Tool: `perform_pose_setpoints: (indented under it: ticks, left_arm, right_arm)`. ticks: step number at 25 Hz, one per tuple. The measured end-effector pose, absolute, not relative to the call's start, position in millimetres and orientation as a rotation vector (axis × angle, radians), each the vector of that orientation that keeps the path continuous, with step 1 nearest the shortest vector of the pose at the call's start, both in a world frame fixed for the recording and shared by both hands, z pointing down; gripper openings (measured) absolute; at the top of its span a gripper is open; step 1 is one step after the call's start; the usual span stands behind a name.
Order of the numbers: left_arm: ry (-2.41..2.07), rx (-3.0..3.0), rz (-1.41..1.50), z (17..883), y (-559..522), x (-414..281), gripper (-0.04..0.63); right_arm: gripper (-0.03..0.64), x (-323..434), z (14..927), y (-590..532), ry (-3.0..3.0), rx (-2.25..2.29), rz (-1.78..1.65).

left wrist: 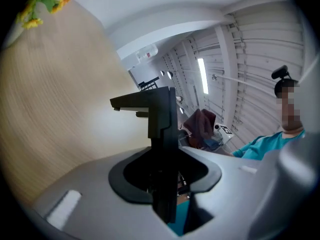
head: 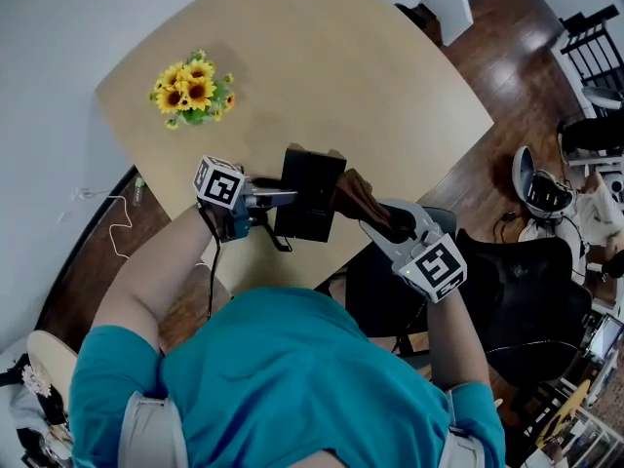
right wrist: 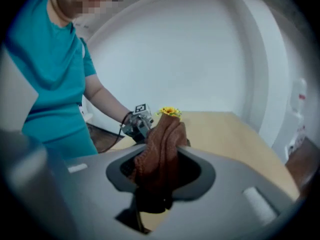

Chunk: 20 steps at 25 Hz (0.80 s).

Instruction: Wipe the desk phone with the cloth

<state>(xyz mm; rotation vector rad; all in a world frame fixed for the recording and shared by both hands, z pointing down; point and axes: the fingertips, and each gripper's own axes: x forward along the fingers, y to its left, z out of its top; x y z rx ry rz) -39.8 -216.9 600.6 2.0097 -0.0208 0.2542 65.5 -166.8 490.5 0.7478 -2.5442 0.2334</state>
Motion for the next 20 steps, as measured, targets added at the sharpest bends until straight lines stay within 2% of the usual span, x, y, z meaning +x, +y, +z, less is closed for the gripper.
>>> perform_pose_setpoints:
  ticks: [9,20]
  left_arm:
    - [-0.072,1.985,0.208,556.4,-200.1,-49.6,0.164]
    - [-0.139,1.97,0.169,539.3,-192.1,-64.4,0.166]
  right_arm:
    - [0.126,10.6,478.4,-215.8,-2.276,0.57,-0.325]
    - [0.126,-12.4,511.7,-165.8,-2.179,0.345,-0.408]
